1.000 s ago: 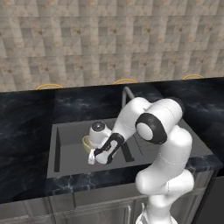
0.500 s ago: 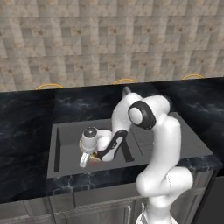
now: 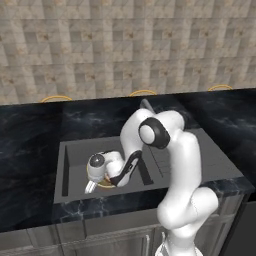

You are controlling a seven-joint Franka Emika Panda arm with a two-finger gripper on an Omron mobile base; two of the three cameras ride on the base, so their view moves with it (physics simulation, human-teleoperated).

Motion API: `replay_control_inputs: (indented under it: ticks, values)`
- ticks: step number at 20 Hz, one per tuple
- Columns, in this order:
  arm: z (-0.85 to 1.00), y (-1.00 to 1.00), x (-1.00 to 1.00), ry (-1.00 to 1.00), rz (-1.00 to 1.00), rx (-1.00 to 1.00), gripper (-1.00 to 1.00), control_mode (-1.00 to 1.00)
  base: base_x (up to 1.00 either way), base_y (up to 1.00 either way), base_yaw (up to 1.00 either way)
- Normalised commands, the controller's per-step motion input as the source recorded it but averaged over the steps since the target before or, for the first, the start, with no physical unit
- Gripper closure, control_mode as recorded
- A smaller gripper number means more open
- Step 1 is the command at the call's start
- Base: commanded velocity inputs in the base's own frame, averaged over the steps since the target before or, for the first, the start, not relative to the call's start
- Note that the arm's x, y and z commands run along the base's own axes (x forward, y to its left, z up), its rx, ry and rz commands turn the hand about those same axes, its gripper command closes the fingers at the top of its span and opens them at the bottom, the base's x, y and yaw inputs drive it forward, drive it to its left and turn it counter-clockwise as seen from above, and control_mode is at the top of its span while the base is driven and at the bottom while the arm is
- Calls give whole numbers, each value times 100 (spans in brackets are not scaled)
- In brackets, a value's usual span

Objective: Pick the mushroom from the cabinet and place it in the bowl. Then pick the bowl and place it in the sink. Then turn on the sink facuet.

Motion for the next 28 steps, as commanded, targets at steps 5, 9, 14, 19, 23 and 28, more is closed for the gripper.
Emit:
replay_control_inputs:
  ticks: [5,9,14,19,23,28]
  values:
    - [94,4,-1,0,-8,0,-100,-100,0,0,0]
    - [100,0,-3,0,-6,0,-100,-100,0,0,0]
    - [100,0,-23,0,-6,0,-100,-100,0,0,0]
    - [100,0,-32,1,-11,1,-100,-100,0,0,0]
    - [100,0,-33,6,-14,5,-100,-100,0,0,0]
    - [100,0,-23,12,-16,8,-100,-100,0,0,0]
